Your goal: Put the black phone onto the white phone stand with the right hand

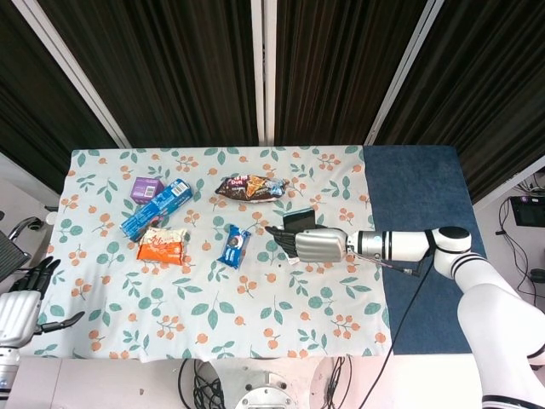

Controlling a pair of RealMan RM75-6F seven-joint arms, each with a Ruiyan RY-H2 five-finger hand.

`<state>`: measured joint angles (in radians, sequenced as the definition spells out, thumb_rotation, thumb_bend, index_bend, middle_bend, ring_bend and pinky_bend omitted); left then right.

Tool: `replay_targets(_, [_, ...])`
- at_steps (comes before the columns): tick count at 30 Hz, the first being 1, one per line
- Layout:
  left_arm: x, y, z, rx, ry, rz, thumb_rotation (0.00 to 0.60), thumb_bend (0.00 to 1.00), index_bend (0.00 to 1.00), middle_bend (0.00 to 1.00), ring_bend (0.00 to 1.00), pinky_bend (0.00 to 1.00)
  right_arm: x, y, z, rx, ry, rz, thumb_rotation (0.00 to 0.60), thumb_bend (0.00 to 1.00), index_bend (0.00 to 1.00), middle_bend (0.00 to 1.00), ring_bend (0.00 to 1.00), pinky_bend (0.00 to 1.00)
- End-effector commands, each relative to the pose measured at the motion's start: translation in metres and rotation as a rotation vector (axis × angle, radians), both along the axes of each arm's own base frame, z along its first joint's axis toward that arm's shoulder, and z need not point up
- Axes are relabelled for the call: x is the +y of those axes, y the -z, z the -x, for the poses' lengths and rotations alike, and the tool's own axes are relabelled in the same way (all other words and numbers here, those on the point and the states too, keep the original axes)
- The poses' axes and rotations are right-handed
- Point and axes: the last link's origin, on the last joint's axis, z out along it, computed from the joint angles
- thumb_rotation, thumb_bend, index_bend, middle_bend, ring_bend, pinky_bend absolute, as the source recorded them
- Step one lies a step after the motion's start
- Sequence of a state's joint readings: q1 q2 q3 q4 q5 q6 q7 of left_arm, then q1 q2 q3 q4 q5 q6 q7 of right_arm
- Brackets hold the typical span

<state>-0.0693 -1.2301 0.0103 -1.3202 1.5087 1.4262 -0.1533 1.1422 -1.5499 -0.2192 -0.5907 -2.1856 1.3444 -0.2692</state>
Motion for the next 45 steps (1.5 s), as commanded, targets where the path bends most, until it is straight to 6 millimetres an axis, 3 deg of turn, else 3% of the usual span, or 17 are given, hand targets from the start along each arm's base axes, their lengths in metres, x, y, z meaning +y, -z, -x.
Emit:
replay_targets(1, [-0.0003,-0.0003,0.0004,0.000,-0.001,-0.001,0.303,0.07,0.03,0.02,0.10,0.26,0.0004,0.0014,0.0005,0.000,0.002,-0.005,0.600,0.29,0.53,0.16,0.11,0.00])
replay_targets(14, [-0.0029,-0.0040,0.0024,0.004,-0.011,-0.018,0.302,0.07,0.03,0.02,0.10,0.26,0.0005,0.0077,0.0016,0.017,-0.004,-0.027,0.600,0.29,0.53,0.11,0.03,0.00])
replay_targets(45, [-0.0045,-0.0038,0.0049,0.007,-0.018,-0.019,0.312,0.07,0.03,0.02,0.10,0.26,-0.0020,0.0096,0.0017,0.044,-0.019,-0.029,0.600,0.30,0.54,0.10,0.00,0.00])
